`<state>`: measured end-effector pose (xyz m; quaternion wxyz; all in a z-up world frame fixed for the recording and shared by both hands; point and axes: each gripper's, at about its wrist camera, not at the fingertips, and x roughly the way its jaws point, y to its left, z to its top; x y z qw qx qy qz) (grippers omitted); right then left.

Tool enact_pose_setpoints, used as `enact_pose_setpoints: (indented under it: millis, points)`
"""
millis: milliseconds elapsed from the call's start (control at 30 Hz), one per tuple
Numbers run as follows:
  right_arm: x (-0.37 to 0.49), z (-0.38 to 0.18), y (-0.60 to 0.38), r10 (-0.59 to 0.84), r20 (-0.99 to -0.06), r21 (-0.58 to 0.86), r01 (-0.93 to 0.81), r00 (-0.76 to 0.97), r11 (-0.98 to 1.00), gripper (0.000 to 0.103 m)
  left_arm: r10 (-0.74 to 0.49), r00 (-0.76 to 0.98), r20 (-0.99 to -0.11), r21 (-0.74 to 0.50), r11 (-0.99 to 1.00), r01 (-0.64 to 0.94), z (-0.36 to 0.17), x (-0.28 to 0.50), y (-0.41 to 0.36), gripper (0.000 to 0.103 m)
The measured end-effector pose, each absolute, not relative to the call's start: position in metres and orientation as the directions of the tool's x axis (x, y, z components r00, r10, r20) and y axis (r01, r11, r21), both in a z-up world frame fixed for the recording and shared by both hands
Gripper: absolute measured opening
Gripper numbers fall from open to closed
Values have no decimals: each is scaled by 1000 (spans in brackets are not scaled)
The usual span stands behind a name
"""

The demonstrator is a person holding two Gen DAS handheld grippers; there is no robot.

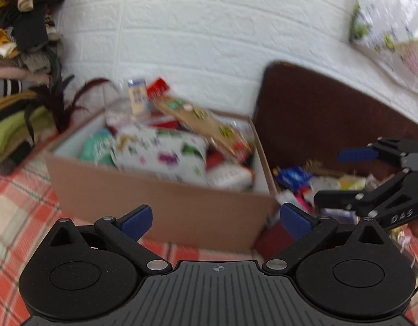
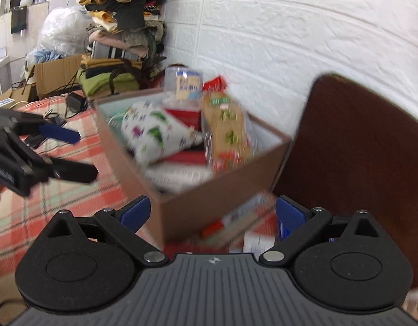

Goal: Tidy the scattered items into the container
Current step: 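Open the left tool to release the tub and withdraw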

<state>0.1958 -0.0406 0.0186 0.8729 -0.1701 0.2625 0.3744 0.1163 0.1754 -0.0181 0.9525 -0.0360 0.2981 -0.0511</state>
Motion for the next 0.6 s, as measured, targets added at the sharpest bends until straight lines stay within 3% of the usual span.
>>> enact_pose_setpoints:
  millis: [300,600]
  points:
    - [116,-29,-109,483,-550,-135,-643,681,754,97,-192,784,-591,-111,981,156,-52,71,115,103]
    - [86,-65,-124,502,-582,-71,-656,639,752,82,-208,762,-613,-87,977,197,-64,79,89,101]
